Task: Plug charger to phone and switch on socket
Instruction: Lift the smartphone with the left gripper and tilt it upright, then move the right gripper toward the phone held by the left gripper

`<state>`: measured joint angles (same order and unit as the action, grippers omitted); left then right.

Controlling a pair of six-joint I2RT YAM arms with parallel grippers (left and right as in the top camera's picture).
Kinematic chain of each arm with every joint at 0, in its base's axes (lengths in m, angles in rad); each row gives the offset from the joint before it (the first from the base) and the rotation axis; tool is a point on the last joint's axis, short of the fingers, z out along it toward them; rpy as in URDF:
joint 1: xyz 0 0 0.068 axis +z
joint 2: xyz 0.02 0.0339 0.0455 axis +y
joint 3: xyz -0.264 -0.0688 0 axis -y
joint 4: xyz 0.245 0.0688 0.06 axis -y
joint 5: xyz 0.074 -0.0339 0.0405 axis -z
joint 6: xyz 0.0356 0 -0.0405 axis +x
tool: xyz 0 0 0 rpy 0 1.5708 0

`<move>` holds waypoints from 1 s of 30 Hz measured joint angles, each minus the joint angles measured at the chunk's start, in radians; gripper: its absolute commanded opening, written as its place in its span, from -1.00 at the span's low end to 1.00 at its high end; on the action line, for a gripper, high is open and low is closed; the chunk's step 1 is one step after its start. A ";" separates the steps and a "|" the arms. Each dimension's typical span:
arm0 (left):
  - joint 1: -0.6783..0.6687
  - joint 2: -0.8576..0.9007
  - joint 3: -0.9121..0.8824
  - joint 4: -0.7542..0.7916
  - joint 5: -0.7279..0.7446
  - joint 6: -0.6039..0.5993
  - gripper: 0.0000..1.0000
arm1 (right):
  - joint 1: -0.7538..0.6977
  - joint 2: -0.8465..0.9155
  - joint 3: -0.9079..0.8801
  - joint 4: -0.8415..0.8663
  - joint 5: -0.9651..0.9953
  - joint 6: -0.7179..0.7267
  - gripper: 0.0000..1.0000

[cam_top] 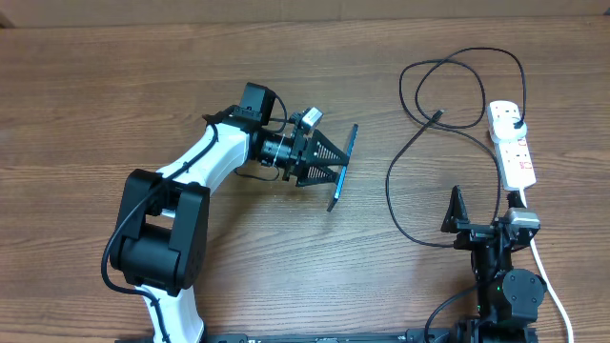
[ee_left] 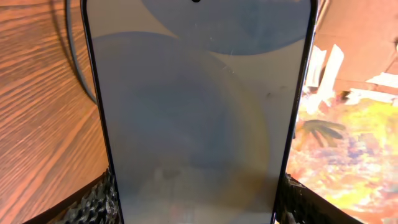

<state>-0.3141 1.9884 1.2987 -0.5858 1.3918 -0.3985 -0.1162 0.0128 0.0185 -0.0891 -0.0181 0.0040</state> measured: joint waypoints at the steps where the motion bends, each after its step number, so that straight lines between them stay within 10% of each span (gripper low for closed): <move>1: 0.000 0.000 0.000 0.010 0.005 -0.017 0.24 | 0.000 0.000 0.000 -0.001 0.000 0.000 1.00; 30: 0.000 0.000 0.000 0.229 0.024 -0.549 0.22 | 0.000 0.000 0.000 0.000 -0.003 0.003 1.00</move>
<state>-0.3141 1.9884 1.2987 -0.3573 1.4162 -0.9470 -0.1162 0.0128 0.0185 -0.0895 -0.0216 0.0071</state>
